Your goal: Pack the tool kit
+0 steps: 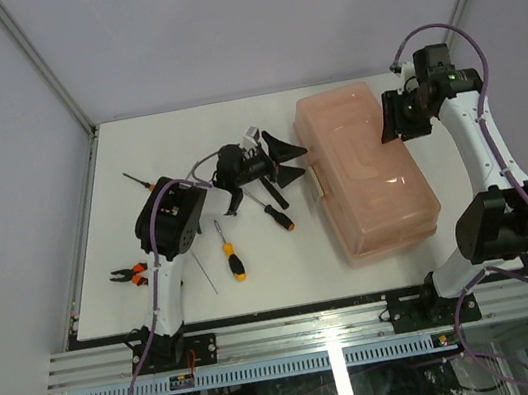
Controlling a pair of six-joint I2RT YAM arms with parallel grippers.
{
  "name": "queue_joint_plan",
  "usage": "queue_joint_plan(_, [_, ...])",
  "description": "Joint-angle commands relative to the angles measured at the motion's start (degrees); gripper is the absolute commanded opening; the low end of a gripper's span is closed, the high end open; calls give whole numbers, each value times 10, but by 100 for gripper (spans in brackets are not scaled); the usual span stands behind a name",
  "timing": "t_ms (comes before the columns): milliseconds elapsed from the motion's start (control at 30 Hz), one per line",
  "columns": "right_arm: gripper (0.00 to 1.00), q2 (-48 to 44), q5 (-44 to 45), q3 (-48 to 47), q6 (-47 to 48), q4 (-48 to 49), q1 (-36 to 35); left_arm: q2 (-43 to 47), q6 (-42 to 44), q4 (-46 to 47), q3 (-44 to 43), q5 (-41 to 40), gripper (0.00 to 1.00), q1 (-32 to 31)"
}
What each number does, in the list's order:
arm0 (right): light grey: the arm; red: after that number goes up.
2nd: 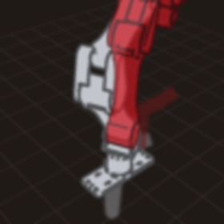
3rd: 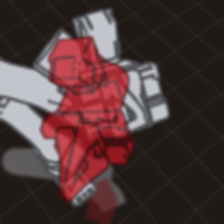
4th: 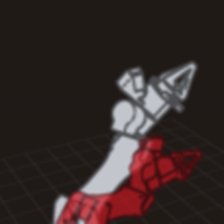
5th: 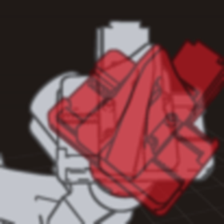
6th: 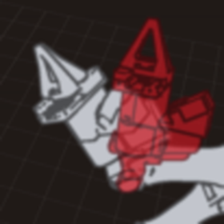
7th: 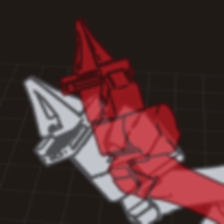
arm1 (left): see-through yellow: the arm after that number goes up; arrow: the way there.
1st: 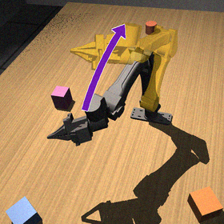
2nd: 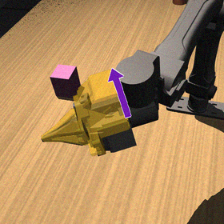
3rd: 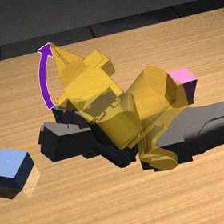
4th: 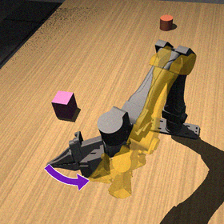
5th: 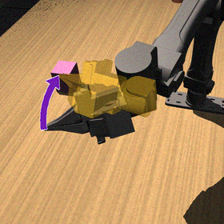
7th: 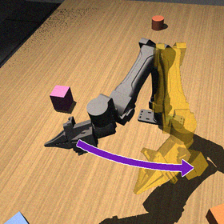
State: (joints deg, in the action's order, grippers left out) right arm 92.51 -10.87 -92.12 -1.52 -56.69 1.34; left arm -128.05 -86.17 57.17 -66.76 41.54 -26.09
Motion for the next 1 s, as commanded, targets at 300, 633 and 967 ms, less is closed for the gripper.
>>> queue_joint_plan(300, [52, 69, 38, 76, 40, -38, 40, 80, -46, 37, -54, 7, 83, -23])
queue_joint_plan(633, [52, 83, 51, 75, 39, -31, 68, 88, -44, 15, -78, 8, 83, -26])
queue_joint_plan(967, [56, 106, 61, 58, 40, -33, 89, 67, -42, -8, -128, 9, 83, -43])
